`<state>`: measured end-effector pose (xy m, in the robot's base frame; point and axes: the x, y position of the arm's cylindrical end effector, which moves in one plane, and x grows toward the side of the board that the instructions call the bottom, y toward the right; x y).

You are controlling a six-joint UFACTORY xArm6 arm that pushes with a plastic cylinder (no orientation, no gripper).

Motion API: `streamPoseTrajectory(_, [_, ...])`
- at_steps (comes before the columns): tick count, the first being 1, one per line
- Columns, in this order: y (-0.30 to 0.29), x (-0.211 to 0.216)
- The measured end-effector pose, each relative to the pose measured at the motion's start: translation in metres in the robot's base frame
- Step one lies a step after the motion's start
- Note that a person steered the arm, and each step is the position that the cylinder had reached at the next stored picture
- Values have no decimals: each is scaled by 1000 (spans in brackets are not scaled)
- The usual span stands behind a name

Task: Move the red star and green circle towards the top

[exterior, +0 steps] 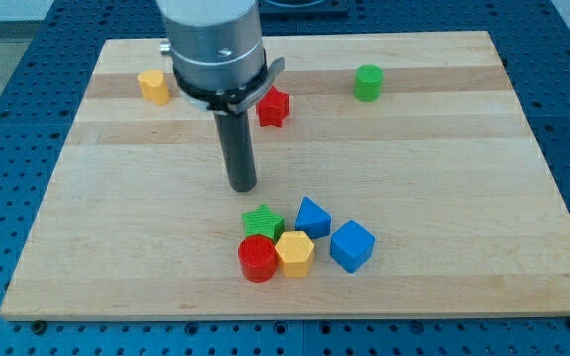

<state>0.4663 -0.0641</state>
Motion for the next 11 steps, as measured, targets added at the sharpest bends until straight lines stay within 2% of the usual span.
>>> streamPoseTrajectory(2, [1,-1])
streamPoseTrajectory(3, [0,-15])
streamPoseTrajectory(4, [-8,-59])
streamPoseTrajectory(5, [48,-107])
streamPoseTrajectory(6, [133,-133])
streamPoseTrajectory(8, [209,-115])
streamPoseTrajectory(9, [221,-152])
streamPoseTrajectory(10, [155,-176])
streamPoseTrajectory(11, [84,-178])
